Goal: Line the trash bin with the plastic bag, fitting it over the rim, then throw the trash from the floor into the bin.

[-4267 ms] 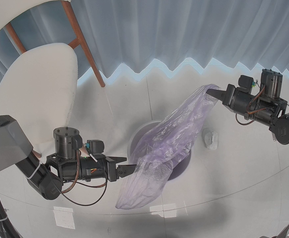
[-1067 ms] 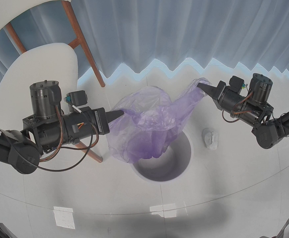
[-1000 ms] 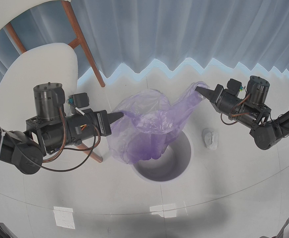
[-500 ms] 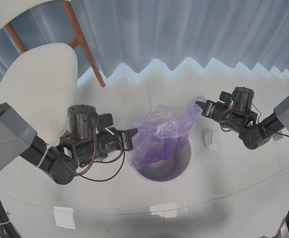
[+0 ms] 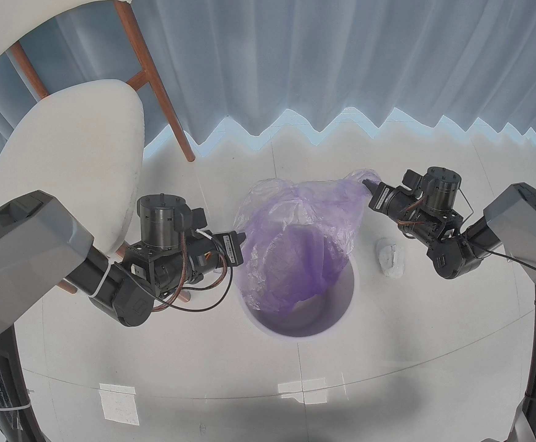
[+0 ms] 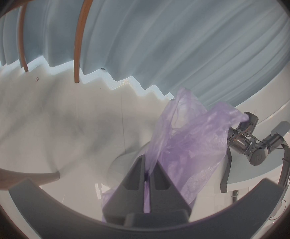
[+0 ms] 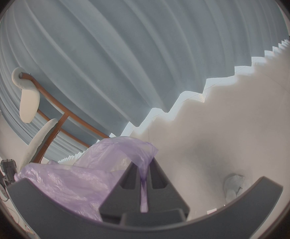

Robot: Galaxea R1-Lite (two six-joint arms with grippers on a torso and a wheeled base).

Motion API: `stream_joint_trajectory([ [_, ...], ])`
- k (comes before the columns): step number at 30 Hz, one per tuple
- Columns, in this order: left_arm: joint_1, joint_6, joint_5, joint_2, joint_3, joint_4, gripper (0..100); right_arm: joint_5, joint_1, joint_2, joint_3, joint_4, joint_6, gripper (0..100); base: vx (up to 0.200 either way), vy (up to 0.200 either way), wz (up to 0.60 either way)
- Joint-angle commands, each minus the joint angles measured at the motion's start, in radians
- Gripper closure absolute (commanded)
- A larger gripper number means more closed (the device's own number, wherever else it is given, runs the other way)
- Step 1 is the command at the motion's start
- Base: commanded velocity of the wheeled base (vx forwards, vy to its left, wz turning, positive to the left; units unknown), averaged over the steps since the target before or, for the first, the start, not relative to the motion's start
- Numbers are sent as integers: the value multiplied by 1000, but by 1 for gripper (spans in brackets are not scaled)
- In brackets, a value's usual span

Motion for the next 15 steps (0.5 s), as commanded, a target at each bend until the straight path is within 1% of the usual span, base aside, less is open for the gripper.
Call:
stream_joint_trajectory([
  [1, 29, -10, -4, 40, -36, 30, 100, -11, -2, 75, -45, -11, 6, 100, 0, 0, 0],
  [10, 63, -13, -7, 83, -63, 41, 100, -11, -20, 135, -94, -9, 45, 100, 0, 0, 0],
  [15, 77, -13, -8, 138, -82, 41, 100, -10, -28, 161, -103, -5, 49, 100, 0, 0, 0],
])
